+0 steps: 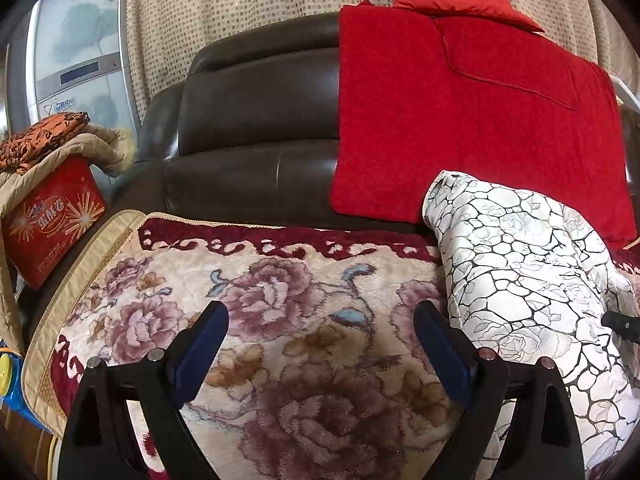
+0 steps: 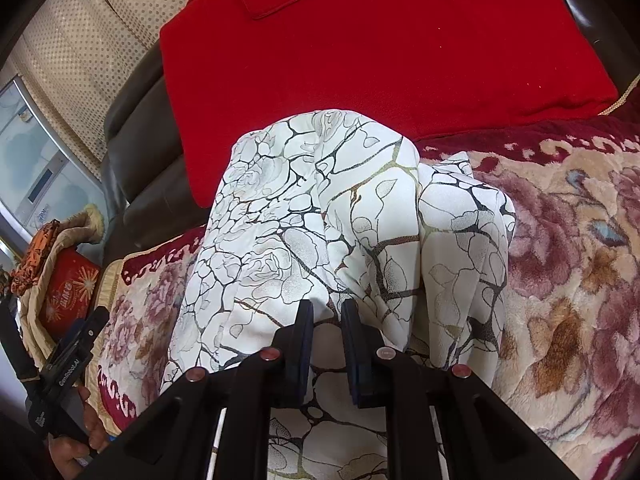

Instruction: Fold large clothes

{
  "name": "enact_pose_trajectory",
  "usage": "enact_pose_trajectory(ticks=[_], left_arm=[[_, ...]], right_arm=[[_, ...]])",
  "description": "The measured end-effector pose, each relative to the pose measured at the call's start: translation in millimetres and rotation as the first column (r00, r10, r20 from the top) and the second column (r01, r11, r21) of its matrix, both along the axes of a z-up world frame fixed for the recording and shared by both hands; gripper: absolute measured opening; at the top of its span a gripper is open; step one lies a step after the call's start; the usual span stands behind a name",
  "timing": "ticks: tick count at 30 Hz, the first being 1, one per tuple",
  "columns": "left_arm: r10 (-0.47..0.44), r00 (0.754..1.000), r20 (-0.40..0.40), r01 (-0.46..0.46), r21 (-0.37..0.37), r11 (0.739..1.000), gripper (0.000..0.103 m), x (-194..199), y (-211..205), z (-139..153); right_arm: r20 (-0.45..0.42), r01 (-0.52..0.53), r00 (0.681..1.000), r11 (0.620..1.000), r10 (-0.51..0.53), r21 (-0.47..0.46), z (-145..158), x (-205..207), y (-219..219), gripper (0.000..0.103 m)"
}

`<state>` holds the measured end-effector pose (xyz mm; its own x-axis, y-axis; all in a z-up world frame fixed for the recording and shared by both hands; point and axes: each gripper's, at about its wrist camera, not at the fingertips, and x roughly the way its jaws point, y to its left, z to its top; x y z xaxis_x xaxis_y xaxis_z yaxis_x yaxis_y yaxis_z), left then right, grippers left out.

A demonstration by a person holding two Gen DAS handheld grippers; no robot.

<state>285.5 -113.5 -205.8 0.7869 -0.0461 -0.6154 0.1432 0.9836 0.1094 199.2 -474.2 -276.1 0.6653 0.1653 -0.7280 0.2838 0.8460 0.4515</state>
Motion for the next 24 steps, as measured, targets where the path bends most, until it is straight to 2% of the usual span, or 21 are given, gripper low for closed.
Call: enact_pose_trajectory(ticks=[7, 13, 19, 24], left_arm=[[0.005, 1.0, -0.007, -0.005, 0.003, 1.0, 0.094, 2.0, -0.4, -1.3], [0.053, 0.995, -0.079, -0.055, -0.023, 0.998, 0.094, 12.2, 10.3, -10.6], [0.113, 0.978, -0.178, -0.13, -0.089, 0.987, 0.094, 24.2, 32.7, -23.7], [0.134, 0.971, -0.197, -0.155, -0.096, 0.983, 0.094, 28.0, 39.8, -27.0]], right_arm=[[0.004, 0.002, 1.0, 1.0, -0.002, 0.01, 0.4, -3.0, -1.9, 0.018], [0.007, 0.003, 1.0, 1.0, -0.003, 0.02, 0.8, -4.8, -3.7, 0.018], [0.006, 0.004, 1.0, 1.0, -0.004, 0.018, 0.2, -4.5, -3.4, 0.018], [0.007, 0.004, 1.0, 1.0, -0.004, 0.017, 0.1, -4.7, -3.7, 0.018]])
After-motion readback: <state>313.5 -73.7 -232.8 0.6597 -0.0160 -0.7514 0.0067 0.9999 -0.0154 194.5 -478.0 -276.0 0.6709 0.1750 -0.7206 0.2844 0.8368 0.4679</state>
